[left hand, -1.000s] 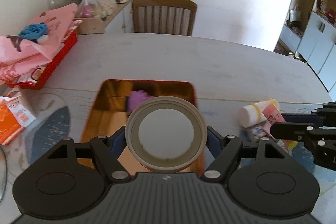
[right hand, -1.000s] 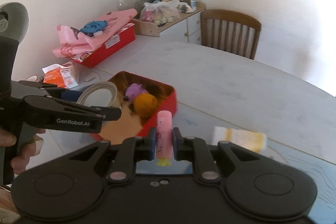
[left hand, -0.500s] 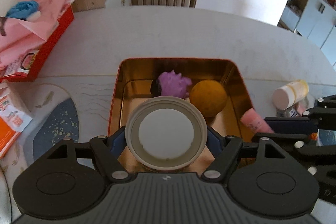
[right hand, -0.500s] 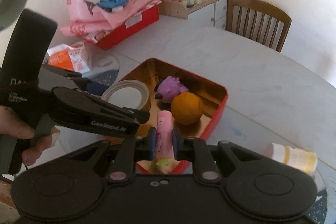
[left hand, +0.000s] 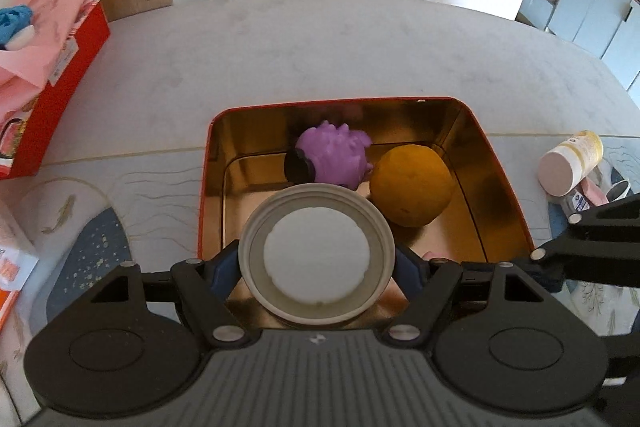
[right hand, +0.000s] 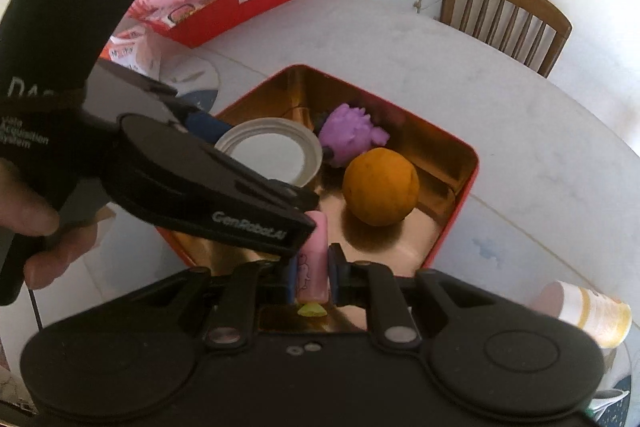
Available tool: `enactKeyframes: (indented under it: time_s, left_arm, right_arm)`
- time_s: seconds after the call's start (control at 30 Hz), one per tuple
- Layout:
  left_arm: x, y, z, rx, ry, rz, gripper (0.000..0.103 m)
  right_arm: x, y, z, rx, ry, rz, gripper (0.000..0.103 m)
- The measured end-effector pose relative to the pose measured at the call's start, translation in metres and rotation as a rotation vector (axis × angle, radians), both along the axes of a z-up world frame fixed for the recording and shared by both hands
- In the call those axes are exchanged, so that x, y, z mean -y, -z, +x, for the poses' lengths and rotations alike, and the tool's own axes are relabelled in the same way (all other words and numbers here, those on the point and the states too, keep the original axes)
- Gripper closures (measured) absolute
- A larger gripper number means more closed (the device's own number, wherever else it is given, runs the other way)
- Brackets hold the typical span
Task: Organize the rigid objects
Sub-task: 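Carry the pink tube and round lid into the red tin and release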
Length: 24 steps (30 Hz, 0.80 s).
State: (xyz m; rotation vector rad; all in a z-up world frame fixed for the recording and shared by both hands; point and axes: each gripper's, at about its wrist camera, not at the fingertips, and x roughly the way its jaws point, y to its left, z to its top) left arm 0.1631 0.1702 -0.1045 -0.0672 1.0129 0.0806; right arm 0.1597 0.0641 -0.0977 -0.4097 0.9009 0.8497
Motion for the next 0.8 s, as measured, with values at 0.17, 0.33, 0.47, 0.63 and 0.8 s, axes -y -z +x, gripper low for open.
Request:
enactKeyframes:
  time_s: [0.17, 0.33, 0.47, 0.63, 0.8]
  left_arm:
    - [0.004, 0.004, 0.003, -0.007, 0.026, 0.023, 0.026]
    - [0.007, 0.005, 0.004, -0.015, 0.046, 0.032, 0.026]
    - [0.007, 0.008, 0.006, -0.025, 0.05, 0.026, 0.026]
    - [0.007, 0.008, 0.006, -0.03, 0.045, 0.029, 0.026]
    - [0.014, 0.003, -0.001, -0.018, 0.048, 0.062, 0.024]
  right_arm:
    - [-0.009, 0.009, 0.003, -0.006, 0.002, -0.026, 0.088]
    - [-0.012, 0.015, 0.004, -0.021, 0.013, -0.04, 0.083]
    - [-0.011, 0.013, 0.004, -0.023, 0.018, -0.035, 0.079]
    - [-0.005, 0.007, 0.002, -0.028, 0.026, -0.017, 0.068]
    - [0.004, -0.003, -0.001, -0.017, 0.029, 0.011, 0.055]
